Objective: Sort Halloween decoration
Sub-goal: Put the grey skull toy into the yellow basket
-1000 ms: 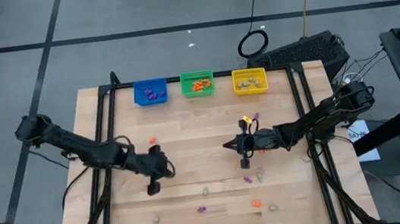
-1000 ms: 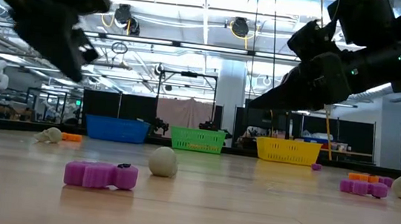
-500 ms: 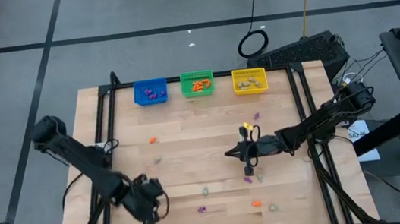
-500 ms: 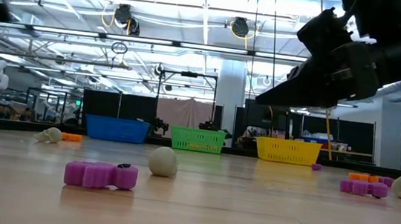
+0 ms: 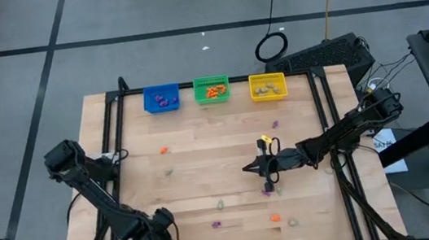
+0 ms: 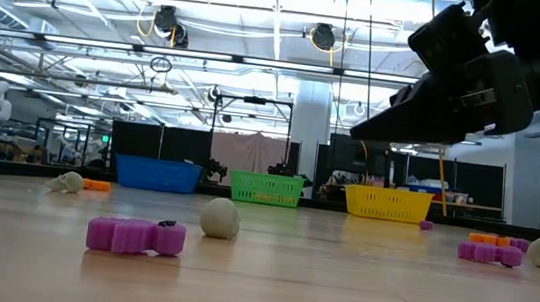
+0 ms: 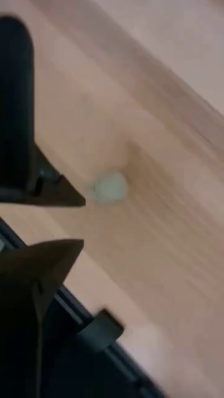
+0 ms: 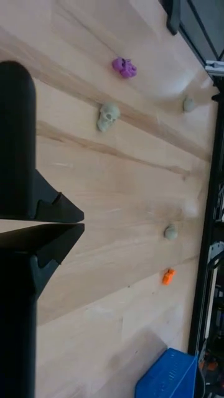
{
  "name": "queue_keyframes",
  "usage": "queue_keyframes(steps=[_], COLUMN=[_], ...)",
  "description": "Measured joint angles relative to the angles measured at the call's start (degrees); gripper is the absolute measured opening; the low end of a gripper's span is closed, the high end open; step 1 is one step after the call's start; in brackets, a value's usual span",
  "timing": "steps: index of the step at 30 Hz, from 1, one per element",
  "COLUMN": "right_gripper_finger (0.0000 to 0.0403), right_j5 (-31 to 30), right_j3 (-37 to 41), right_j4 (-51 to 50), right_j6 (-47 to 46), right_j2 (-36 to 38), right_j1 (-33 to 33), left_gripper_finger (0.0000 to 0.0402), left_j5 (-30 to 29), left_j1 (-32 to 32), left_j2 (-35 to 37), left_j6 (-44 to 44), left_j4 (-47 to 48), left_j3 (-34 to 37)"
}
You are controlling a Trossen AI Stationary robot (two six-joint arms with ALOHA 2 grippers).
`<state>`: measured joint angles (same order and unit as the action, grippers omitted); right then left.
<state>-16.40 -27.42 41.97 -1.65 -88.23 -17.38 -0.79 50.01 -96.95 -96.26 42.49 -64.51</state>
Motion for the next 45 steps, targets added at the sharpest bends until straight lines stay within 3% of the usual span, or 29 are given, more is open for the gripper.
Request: queue_keyframes(steps=[7,13,19,28,45], right_gripper_finger=[0.0,0.0,0.0,0.0,0.0], right_j5=[0.0,0.0,0.0,-0.02,0.0], right_j3=[0.0,0.02,0.02,0.04,0.04], right_j4=[-0.24,-0.24,-0.24,-0.21,-0.21], right_j6=[0.61,0.59,0.61,0.8,0.8], right_j2=[0.0,0.0,0.0,0.0,0.0], right_j1=[-0.97,-2.13,-2.9,-2.9,-2.9], left_gripper_finger=[0.017,0.0184,0.0184,0.0181,0.0094], left_j5=[0.11,-0.73,-3.42,-2.3,-1.1], left_j1=[0.01,-0.04,-0.04,0.28,0.64], left_j2=[-1.52,-4.22,-6.42,-7.69,-9.03], left_j6=[-8.42,-8.47,-8.42,-8.45,-6.23], left_j4=[0.13,0.25,0.64,0.49,0.21], left_j3=[0.12,0.13,0.15,0.17,0.16])
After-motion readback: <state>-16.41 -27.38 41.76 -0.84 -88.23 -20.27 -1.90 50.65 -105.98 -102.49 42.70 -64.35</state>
